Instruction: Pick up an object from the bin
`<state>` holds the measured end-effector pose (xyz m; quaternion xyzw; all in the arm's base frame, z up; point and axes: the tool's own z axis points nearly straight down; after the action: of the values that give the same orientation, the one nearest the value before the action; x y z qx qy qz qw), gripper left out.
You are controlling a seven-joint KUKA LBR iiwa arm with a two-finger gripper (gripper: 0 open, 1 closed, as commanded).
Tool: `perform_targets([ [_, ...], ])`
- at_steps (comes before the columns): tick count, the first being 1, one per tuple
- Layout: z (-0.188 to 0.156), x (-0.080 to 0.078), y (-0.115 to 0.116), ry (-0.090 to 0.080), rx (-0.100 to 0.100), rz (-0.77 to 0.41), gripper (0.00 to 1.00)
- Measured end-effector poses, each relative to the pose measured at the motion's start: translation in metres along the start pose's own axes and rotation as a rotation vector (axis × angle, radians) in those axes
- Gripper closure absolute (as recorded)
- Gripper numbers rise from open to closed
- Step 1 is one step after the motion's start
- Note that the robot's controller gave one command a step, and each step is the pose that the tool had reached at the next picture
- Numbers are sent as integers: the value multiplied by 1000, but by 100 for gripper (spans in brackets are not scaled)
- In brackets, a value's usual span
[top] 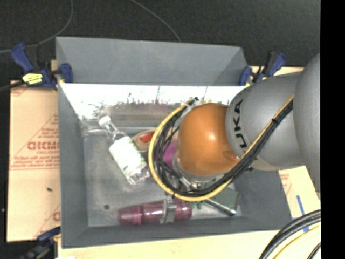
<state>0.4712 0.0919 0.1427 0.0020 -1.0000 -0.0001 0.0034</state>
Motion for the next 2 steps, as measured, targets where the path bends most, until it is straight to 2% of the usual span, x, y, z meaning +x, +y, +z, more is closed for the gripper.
perform_targets([
  [1, -4, -2, 0, -8, -1, 5, 0],
  [2, 4, -4, 12, -4, -1, -37, 0],
])
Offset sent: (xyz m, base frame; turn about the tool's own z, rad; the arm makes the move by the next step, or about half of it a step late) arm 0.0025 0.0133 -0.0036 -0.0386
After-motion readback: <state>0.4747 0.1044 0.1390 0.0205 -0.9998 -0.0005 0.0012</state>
